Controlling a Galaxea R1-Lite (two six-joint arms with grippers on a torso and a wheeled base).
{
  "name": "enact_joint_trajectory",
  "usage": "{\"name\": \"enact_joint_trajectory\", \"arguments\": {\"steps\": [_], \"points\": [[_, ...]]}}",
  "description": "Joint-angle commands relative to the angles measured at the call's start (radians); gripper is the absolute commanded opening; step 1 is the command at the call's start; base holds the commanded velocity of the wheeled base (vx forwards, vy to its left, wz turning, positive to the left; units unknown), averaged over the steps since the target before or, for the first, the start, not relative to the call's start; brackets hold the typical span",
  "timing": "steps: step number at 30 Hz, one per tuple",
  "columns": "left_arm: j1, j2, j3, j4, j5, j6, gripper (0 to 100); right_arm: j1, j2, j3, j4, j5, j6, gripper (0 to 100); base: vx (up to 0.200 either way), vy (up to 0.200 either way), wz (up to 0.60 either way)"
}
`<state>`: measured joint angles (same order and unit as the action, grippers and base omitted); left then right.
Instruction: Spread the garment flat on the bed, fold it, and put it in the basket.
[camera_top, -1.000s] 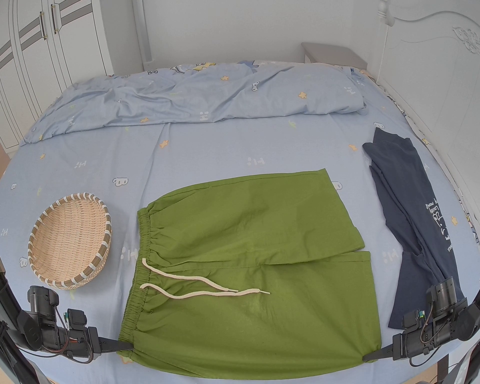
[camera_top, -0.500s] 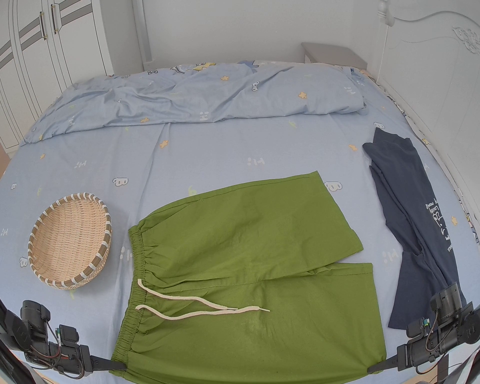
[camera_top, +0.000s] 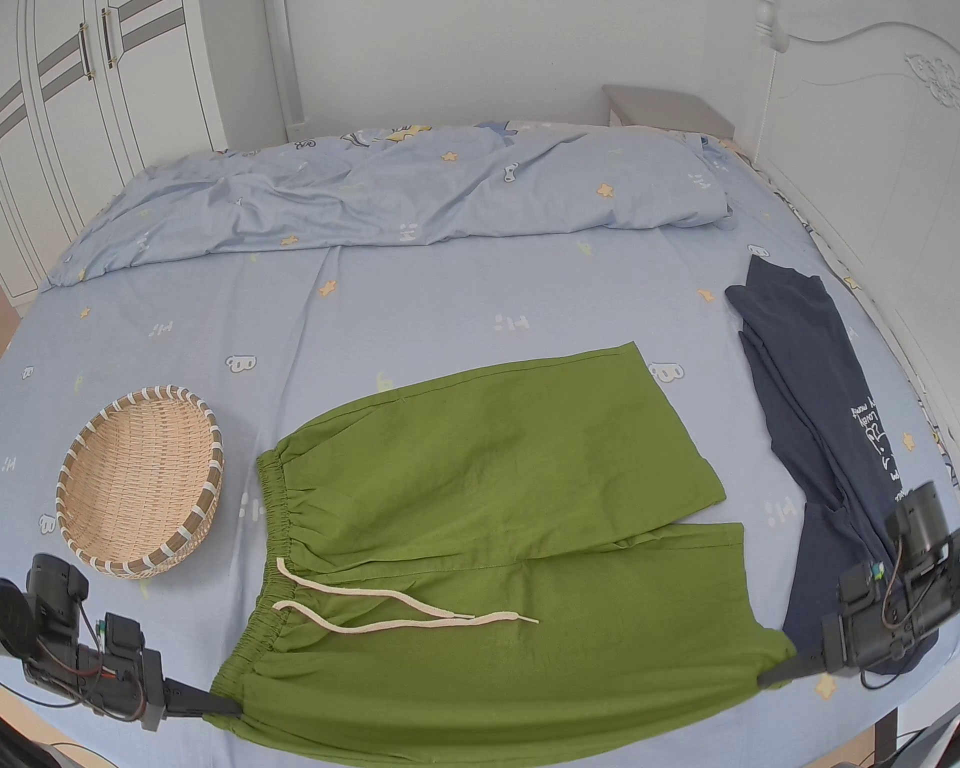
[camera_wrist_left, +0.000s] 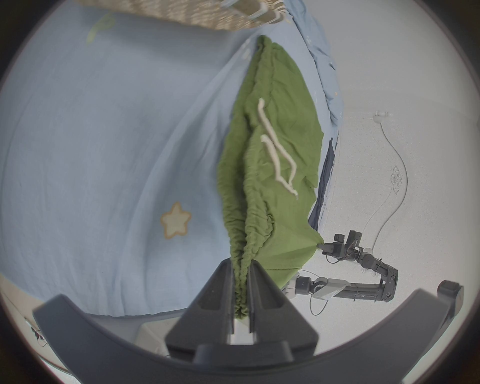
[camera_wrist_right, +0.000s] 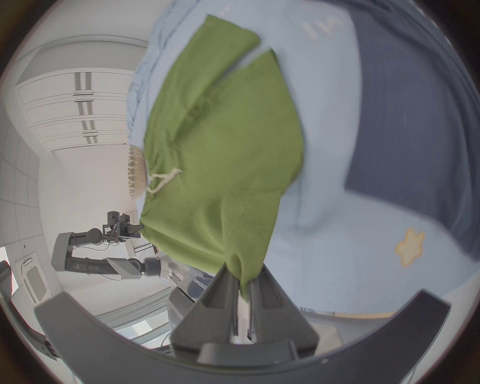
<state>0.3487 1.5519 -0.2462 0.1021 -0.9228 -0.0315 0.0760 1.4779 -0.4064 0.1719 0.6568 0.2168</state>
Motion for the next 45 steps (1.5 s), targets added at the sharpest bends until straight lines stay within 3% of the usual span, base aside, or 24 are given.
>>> {"name": "enact_joint_trajectory", "arguments": {"steps": [1,5,13,18,21,33,45], "points": [[-0.094,-0.151,-0.412,0.372,-0.007,-0.079,0,0.004,-0.126,-0.454,0.322,0.010,0.007,0,0.000,0.000,0.00],[-0.097,-0.102,-0.555,0.444,-0.007,-0.096,0,0.010,-0.045,-0.571,0.347,0.009,0.009,0,0.000,0.000,0.00],[-0.108,0.057,-0.775,0.450,-0.008,-0.176,0,0.016,0.087,-0.818,0.348,0.006,0.073,0,0.000,0.000,0.00],[-0.119,0.109,-0.846,0.449,-0.007,-0.200,0,0.028,0.140,-0.913,0.353,0.001,0.095,0,0.000,0.000,0.00],[-0.139,0.198,-0.955,0.449,-0.007,-0.229,0,0.047,0.245,-1.109,0.434,-0.002,0.110,0,0.000,0.000,0.00],[-0.166,0.312,-1.122,0.456,-0.005,-0.254,0,0.041,0.418,-1.405,0.449,-0.028,0.161,0,0.000,0.000,0.00],[-0.159,0.355,-1.139,0.442,-0.002,-0.249,0,0.038,0.568,-1.533,0.432,-0.029,0.157,0,0.000,0.000,0.00]]}}
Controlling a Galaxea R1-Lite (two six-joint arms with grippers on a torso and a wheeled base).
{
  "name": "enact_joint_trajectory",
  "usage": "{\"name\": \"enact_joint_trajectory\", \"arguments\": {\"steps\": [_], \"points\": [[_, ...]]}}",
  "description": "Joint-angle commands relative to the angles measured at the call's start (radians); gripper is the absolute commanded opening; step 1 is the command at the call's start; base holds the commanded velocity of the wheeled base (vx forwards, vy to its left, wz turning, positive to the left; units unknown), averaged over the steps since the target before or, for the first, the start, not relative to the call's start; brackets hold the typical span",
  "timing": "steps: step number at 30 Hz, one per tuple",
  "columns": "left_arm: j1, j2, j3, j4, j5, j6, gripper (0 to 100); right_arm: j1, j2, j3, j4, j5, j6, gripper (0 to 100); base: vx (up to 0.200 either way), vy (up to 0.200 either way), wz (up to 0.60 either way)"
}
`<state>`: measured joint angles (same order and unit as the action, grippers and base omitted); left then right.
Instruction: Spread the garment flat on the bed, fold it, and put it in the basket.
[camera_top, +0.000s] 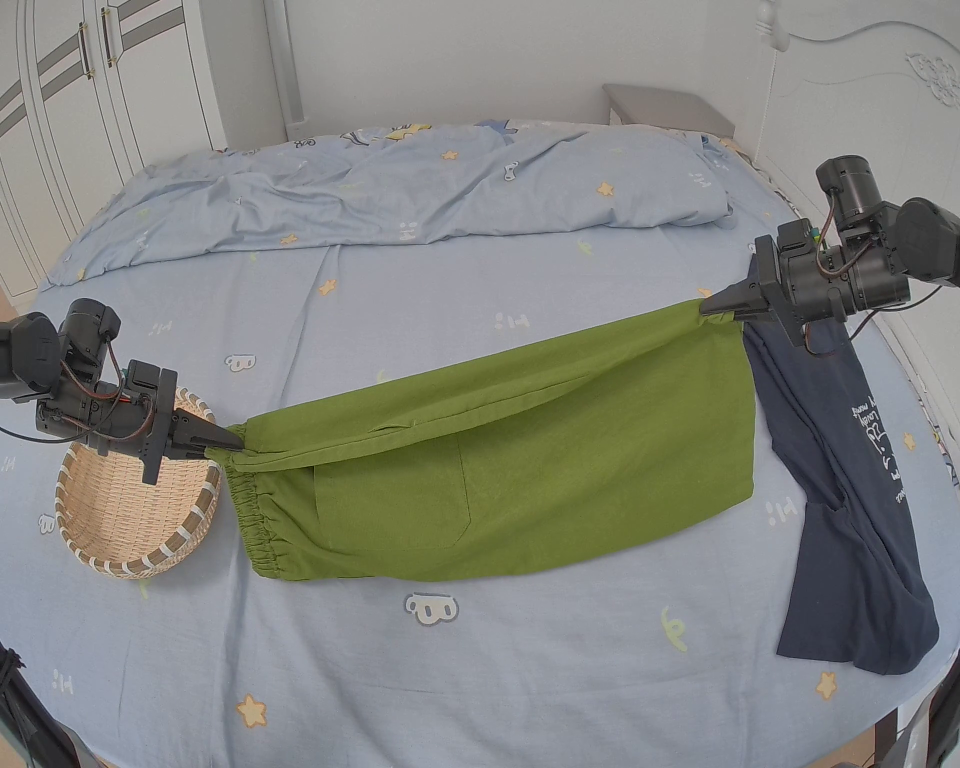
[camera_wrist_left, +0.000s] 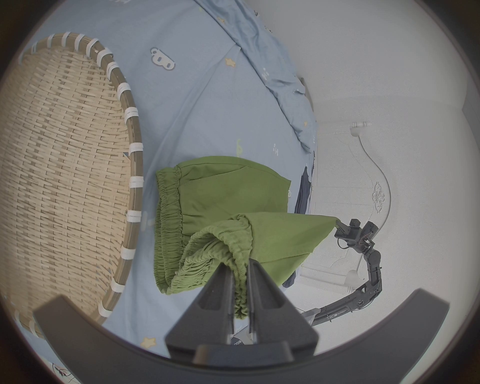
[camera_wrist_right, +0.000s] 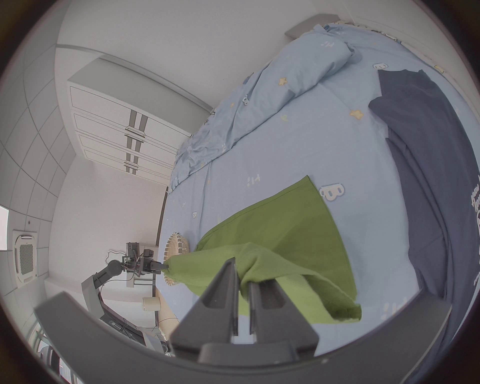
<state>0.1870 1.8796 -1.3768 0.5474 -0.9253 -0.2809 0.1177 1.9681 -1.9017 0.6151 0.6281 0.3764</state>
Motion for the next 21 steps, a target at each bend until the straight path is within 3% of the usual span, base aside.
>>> {"name": "enact_joint_trajectory", "arguments": {"steps": [1,21], "points": [[0.005,0.033,-0.011,-0.003,0.000,0.000,0,-0.006,0.092,-0.048,-0.012,0.001,-0.007,0,0.000,0.000,0.00],[0.011,0.096,-0.051,-0.004,0.028,0.006,0,-0.006,0.226,-0.098,-0.041,0.012,-0.017,0,0.000,0.000,0.00]]}}
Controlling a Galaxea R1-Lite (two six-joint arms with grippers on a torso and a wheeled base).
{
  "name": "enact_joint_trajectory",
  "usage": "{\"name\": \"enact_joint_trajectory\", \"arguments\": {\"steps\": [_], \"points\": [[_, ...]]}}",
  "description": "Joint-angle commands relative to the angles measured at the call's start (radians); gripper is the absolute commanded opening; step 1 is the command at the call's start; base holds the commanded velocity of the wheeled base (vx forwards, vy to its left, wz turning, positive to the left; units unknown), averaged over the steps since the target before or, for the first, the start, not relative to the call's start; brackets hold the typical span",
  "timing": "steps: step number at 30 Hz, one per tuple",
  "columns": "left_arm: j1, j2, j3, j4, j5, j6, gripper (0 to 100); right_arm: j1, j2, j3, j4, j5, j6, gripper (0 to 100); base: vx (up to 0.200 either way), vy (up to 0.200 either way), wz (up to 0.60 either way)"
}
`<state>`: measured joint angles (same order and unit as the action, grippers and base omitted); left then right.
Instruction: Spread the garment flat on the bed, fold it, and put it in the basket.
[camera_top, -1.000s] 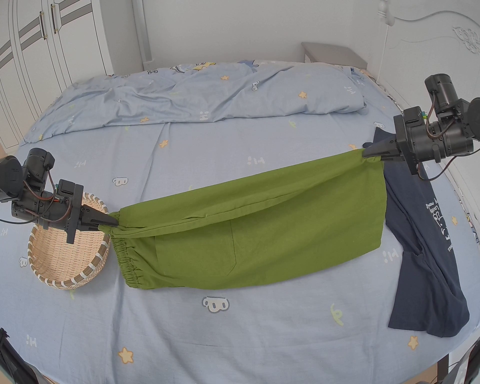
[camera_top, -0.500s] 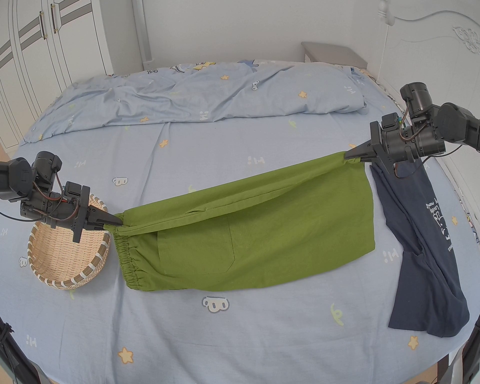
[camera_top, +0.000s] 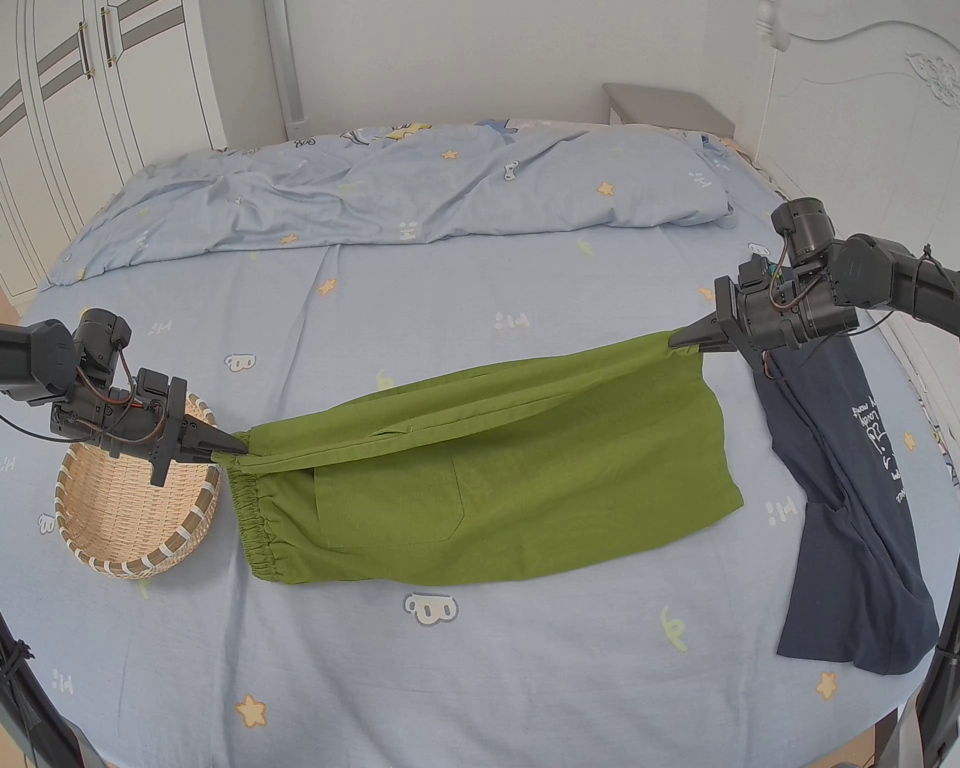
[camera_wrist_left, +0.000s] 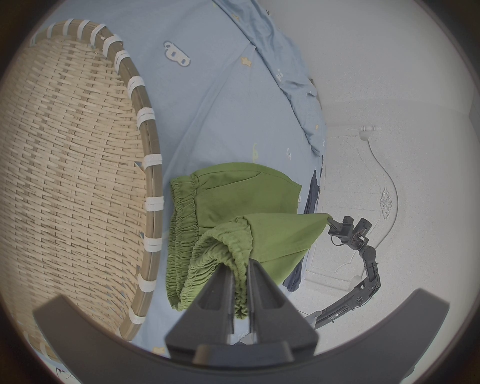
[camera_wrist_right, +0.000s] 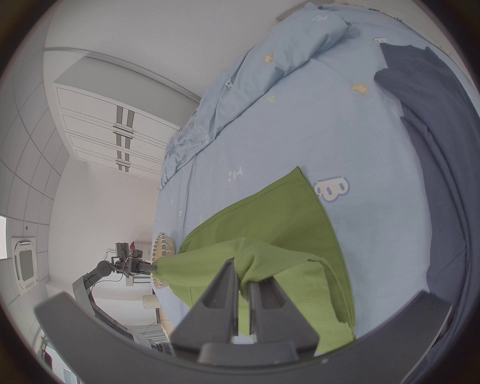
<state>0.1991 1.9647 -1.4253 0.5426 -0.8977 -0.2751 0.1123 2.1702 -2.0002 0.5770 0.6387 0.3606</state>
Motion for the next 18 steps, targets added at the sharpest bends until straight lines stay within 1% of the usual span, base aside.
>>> {"name": "enact_joint_trajectory", "arguments": {"steps": [1,8,11,14,18], "points": [[-0.001,0.011,-0.004,0.000,0.000,0.001,0,0.000,0.025,0.000,-0.008,0.002,-0.005,0,0.000,0.000,0.00],[0.002,0.013,-0.009,0.000,0.000,0.001,0,0.003,0.026,0.000,-0.029,0.001,-0.031,0,0.000,0.000,0.00],[0.003,0.016,-0.009,0.000,0.002,0.002,0,0.003,0.019,0.000,-0.052,0.012,-0.040,0,0.000,0.000,0.00],[0.008,0.016,-0.009,-0.001,0.002,0.004,0,0.006,0.013,0.000,-0.100,0.015,-0.045,0,0.000,0.000,0.00],[0.006,0.016,-0.007,-0.007,0.002,0.004,0,0.010,-0.004,0.080,-0.207,0.013,-0.048,0,0.000,0.000,0.00]]}}
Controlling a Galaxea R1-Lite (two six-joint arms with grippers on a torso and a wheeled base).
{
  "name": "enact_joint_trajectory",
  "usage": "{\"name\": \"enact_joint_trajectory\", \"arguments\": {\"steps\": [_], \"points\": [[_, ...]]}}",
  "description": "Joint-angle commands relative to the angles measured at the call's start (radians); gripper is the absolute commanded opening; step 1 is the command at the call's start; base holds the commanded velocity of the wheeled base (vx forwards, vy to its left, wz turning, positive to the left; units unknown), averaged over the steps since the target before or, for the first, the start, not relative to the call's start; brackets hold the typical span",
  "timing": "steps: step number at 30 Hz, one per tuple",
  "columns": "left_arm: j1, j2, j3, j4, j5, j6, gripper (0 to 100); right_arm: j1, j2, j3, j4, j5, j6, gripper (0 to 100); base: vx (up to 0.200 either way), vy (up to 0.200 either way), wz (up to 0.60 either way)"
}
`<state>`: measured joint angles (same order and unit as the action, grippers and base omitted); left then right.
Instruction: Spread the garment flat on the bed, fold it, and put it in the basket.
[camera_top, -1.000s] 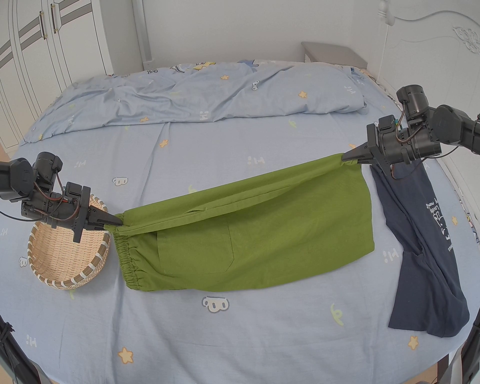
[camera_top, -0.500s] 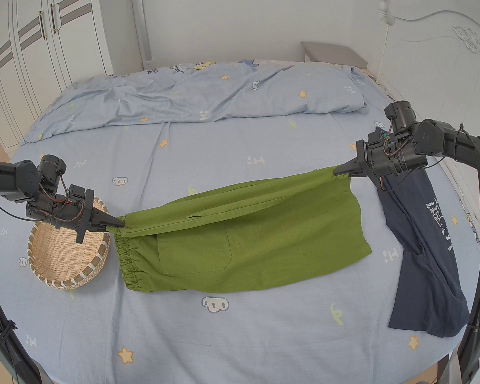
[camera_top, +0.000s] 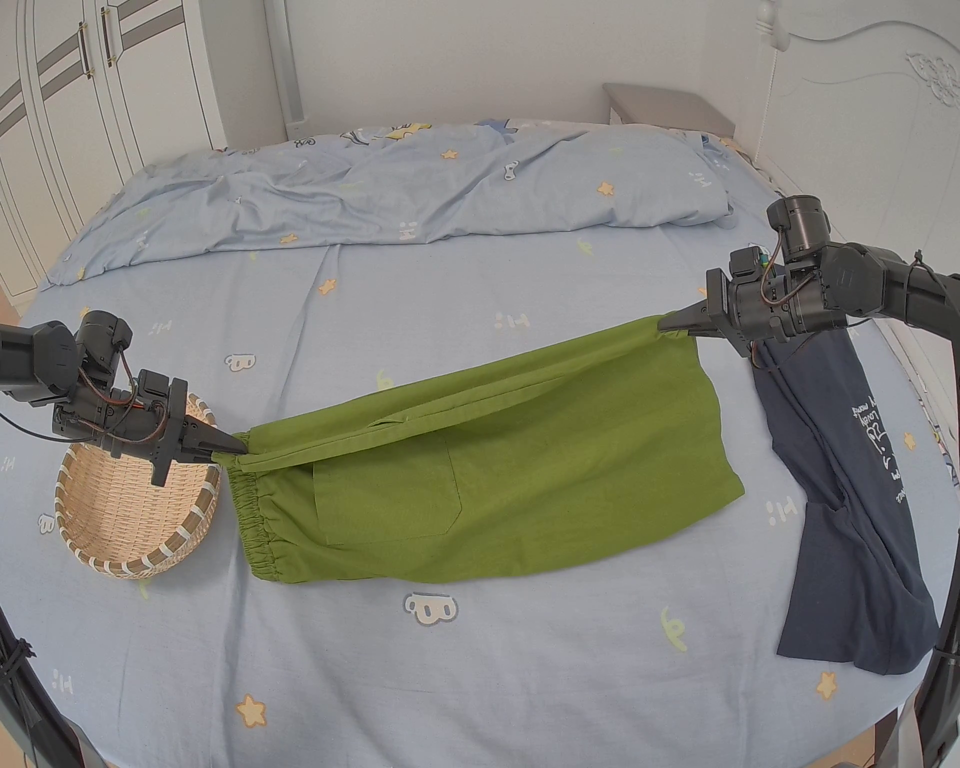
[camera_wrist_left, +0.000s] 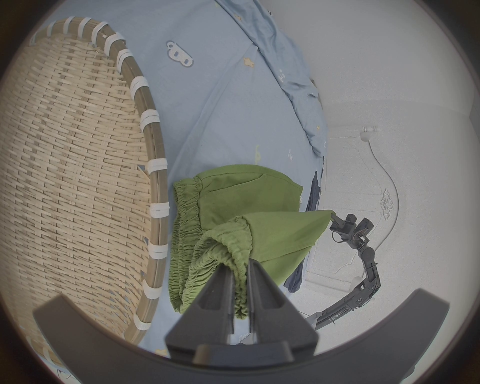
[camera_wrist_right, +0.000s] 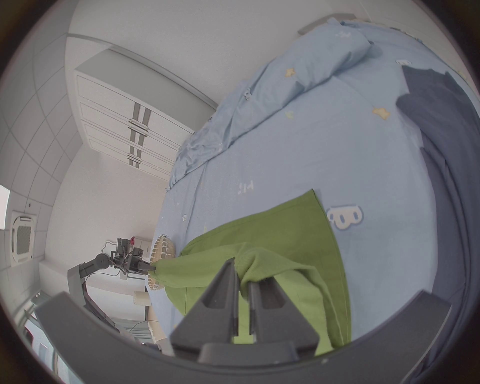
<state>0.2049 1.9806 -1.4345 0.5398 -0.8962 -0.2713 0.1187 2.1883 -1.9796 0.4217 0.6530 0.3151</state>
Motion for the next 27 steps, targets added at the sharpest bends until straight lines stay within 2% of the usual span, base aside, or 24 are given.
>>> {"name": "enact_joint_trajectory", "arguments": {"steps": [1,13,14,15,27], "points": [[-0.001,0.000,0.002,-0.004,0.000,0.000,0,0.004,-0.024,0.073,-0.072,0.000,0.001,0,0.000,0.000,0.00],[-0.002,0.015,0.002,-0.014,0.000,0.000,0,0.001,-0.004,0.087,-0.084,-0.003,-0.001,0,0.000,0.000,0.00],[-0.002,0.017,0.002,-0.014,0.000,0.000,100,0.002,-0.004,0.085,-0.084,-0.001,0.001,0,0.000,0.000,0.00],[-0.004,0.018,0.002,-0.014,-0.001,0.000,100,0.004,-0.001,0.084,-0.084,-0.001,0.001,100,0.000,0.000,0.00],[-0.018,0.001,0.012,-0.047,-0.006,-0.002,100,0.007,-0.009,0.136,-0.086,0.000,-0.002,100,0.000,0.000,0.00]]}}
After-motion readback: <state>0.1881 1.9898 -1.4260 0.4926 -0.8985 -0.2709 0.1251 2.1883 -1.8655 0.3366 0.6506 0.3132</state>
